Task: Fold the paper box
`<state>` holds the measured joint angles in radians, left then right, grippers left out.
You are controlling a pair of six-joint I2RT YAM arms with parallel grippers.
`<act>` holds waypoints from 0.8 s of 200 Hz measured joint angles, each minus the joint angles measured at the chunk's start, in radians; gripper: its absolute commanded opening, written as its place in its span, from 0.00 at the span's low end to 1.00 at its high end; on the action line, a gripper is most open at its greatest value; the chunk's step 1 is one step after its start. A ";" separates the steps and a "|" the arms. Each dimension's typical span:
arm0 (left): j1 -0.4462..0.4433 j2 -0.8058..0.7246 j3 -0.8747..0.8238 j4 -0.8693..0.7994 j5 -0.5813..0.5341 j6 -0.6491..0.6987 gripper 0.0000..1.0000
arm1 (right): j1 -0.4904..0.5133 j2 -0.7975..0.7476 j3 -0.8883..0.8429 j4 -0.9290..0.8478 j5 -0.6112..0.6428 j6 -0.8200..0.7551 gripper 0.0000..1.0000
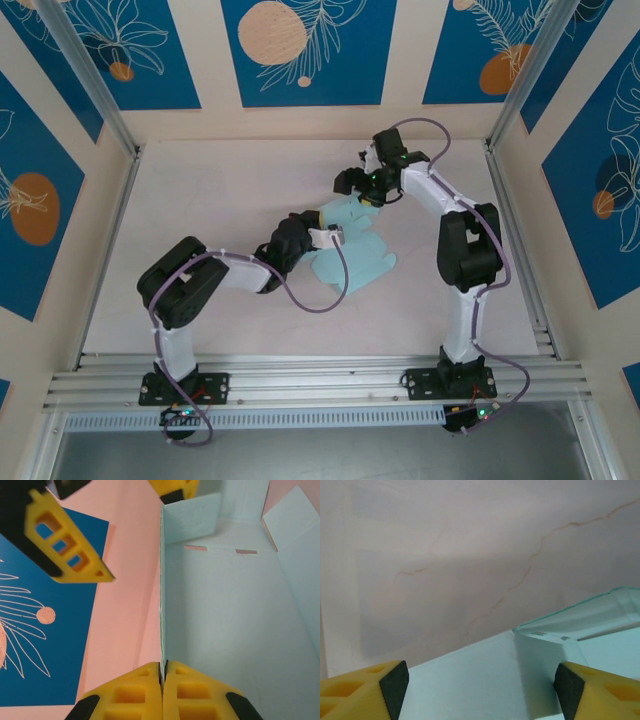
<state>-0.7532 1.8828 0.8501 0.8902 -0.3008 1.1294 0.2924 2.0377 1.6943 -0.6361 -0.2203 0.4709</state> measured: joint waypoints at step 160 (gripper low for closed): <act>0.019 0.045 0.035 0.029 -0.006 -0.042 0.00 | -0.120 -0.204 -0.254 0.130 -0.061 0.019 0.69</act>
<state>-0.7345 1.9282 0.8856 0.9188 -0.3069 1.0874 0.1722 1.8332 1.4406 -0.5064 -0.2810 0.4900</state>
